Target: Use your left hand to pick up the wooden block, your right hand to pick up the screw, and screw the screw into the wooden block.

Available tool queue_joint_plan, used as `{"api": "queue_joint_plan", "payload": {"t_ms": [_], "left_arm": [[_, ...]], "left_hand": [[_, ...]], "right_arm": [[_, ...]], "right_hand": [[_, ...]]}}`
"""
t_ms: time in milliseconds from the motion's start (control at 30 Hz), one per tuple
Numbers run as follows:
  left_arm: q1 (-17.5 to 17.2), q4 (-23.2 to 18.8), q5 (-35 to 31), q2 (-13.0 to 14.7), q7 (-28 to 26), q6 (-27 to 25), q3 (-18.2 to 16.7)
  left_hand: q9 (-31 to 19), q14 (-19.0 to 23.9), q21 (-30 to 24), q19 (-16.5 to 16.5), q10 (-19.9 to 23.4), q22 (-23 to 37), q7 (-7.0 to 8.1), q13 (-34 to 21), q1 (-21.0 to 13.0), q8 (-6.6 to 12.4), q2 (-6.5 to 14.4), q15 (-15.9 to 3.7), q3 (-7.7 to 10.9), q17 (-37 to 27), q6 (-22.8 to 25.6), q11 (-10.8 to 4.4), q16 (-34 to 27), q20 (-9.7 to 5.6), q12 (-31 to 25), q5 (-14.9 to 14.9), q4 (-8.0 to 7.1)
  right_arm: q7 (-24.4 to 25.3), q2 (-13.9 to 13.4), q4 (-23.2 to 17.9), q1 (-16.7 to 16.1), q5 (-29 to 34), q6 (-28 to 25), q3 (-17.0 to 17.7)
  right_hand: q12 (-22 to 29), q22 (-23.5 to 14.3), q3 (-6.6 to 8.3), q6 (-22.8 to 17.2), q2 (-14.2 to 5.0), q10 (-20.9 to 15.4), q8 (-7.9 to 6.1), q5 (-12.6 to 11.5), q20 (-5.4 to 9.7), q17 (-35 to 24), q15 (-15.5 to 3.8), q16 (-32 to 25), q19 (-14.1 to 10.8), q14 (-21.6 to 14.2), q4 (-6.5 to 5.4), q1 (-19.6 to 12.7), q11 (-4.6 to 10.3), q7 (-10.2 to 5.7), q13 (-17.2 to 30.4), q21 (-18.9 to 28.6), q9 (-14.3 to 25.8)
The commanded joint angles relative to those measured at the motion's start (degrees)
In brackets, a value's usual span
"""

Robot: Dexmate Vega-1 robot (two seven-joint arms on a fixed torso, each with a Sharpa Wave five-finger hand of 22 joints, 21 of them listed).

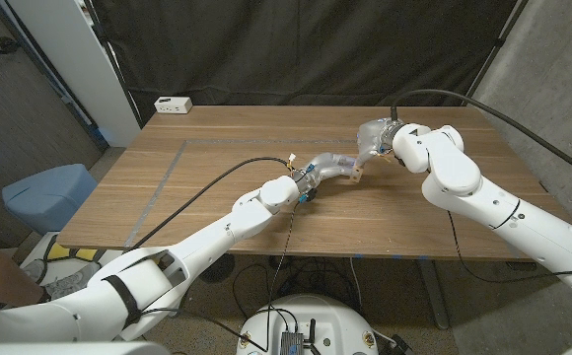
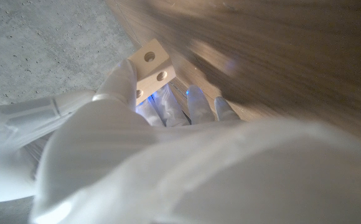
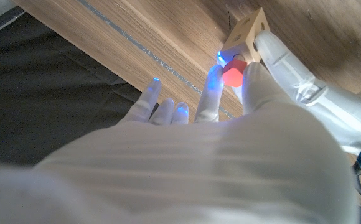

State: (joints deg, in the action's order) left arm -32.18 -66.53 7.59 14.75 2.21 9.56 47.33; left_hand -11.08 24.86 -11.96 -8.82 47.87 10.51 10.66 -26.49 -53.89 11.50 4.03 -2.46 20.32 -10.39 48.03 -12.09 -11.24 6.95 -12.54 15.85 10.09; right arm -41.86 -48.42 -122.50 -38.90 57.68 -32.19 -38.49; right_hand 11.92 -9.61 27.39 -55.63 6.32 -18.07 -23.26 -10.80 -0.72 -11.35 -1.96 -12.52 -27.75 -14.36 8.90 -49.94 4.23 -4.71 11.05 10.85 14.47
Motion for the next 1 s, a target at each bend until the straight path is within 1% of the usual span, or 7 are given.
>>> {"api": "queue_joint_plan", "payload": {"t_ms": [33,67,300,400,633,900,1000], "left_arm": [[0.4,0.8,0.1,-0.3,0.3,0.5,0.0],[0.4,0.9,0.1,-0.3,0.3,0.5,0.1],[0.4,0.8,0.1,-0.3,0.2,0.5,0.0],[0.3,0.7,0.2,-0.2,0.2,0.4,0.0],[0.6,1.2,0.2,-0.4,0.5,0.7,0.0],[1.0,1.8,-0.1,-0.6,0.6,1.0,0.2],[1.1,2.0,-0.1,-0.6,0.6,1.1,0.2]], "left_hand": [[-0.3,0.2,-0.2,-0.4,0.7,0.2,-1.65,-2.3,-0.2,0.39,0.7,-1.87,1.63,-0.2,2.3,0.13,-0.1,-0.01,-0.4,0.4,-1.23],[-0.3,0.2,-0.2,-0.4,0.7,0.2,-1.51,-2.3,-0.2,0.41,0.6,-1.91,1.63,-0.2,2.4,0.09,-0.1,-0.04,-0.4,0.4,-1.19],[-0.3,0.2,-0.2,-0.4,0.7,0.2,-1.62,-2.3,-0.2,0.41,0.6,-1.95,1.67,-0.2,2.4,0.13,-0.1,-0.03,-0.4,0.5,-1.18],[-0.3,0.3,-0.2,-0.4,0.7,0.2,-1.58,-2.3,-0.2,0.40,0.7,-1.96,1.69,-0.2,2.4,0.12,-0.1,-0.05,-0.4,0.5,-1.22],[-0.3,0.3,-0.2,-0.4,0.7,0.2,-1.70,-2.3,-0.1,0.48,0.7,-1.82,1.72,-0.2,2.6,0.16,-0.1,-0.06,-0.4,0.5,-1.27],[-0.3,0.3,-0.2,-0.4,0.7,0.2,-1.73,-2.3,-0.1,0.44,0.7,-1.84,1.77,-0.2,2.5,0.15,-0.1,-0.07,-0.4,0.5,-1.26],[-0.3,0.3,-0.2,-0.4,0.8,0.2,-1.72,-2.2,-0.1,0.46,0.7,-1.88,1.79,-0.2,2.5,0.13,-0.1,-0.08,-0.4,0.5,-1.24]], "right_arm": [[1.1,0.2,0.4,-0.1,0.0,-0.3,-0.1],[1.1,0.1,0.4,-0.1,-0.2,-0.2,-0.1],[1.6,0.5,0.9,0.2,0.3,-0.5,-0.4],[2.0,0.7,1.3,0.3,0.5,-0.6,-0.6],[2.4,1.1,1.9,0.7,0.2,-0.6,-0.7],[2.6,1.3,2.3,0.8,0.5,-1.1,-1.0],[2.8,1.4,2.5,0.9,0.5,-1.3,-1.1]], "right_hand": [[0.2,-0.1,0.43,-1.6,-0.54,-0.8,-0.79,0.0,0.16,-0.2,-0.19,-0.5,-0.9,-1.2,-0.18,0.3,0.40,-0.08,0.1,0.6,0.1],[0.4,-0.1,0.45,-1.8,-0.58,-1.3,-0.89,0.0,0.20,-0.2,-0.24,-0.5,-1.1,-1.2,-0.21,0.4,0.63,-0.15,0.1,0.6,0.0],[0.4,-0.1,0.40,-3.0,-0.99,-2.1,-1.37,0.0,0.48,-0.3,-0.51,-0.7,-1.5,-1.9,-0.67,1.2,0.87,-0.09,0.1,0.6,-0.1],[0.5,-0.1,0.21,-3.9,-1.36,-3.0,-1.73,0.1,0.77,-0.4,-0.71,-0.9,-2.0,-2.5,-1.04,1.9,1.05,-0.10,0.0,0.7,-0.3],[0.5,-0.1,0.05,-5.3,-2.43,-4.0,-2.22,0.1,1.15,-0.5,-1.13,-1.2,-2.5,-3.3,-1.65,2.9,0.98,0.38,0.0,0.7,-0.5],[0.5,-0.1,-0.22,-6.5,-3.20,-5.0,-2.59,0.2,1.35,-0.6,-1.37,-1.4,-2.8,-3.8,-2.04,3.8,0.90,0.40,0.0,0.7,-0.7],[0.6,-0.1,-0.44,-7.3,-3.62,-5.9,-2.85,0.3,1.49,-0.6,-1.55,-1.5,-3.2,-4.2,-2.26,4.4,1.19,0.39,-0.1,0.7,-0.9]]}}
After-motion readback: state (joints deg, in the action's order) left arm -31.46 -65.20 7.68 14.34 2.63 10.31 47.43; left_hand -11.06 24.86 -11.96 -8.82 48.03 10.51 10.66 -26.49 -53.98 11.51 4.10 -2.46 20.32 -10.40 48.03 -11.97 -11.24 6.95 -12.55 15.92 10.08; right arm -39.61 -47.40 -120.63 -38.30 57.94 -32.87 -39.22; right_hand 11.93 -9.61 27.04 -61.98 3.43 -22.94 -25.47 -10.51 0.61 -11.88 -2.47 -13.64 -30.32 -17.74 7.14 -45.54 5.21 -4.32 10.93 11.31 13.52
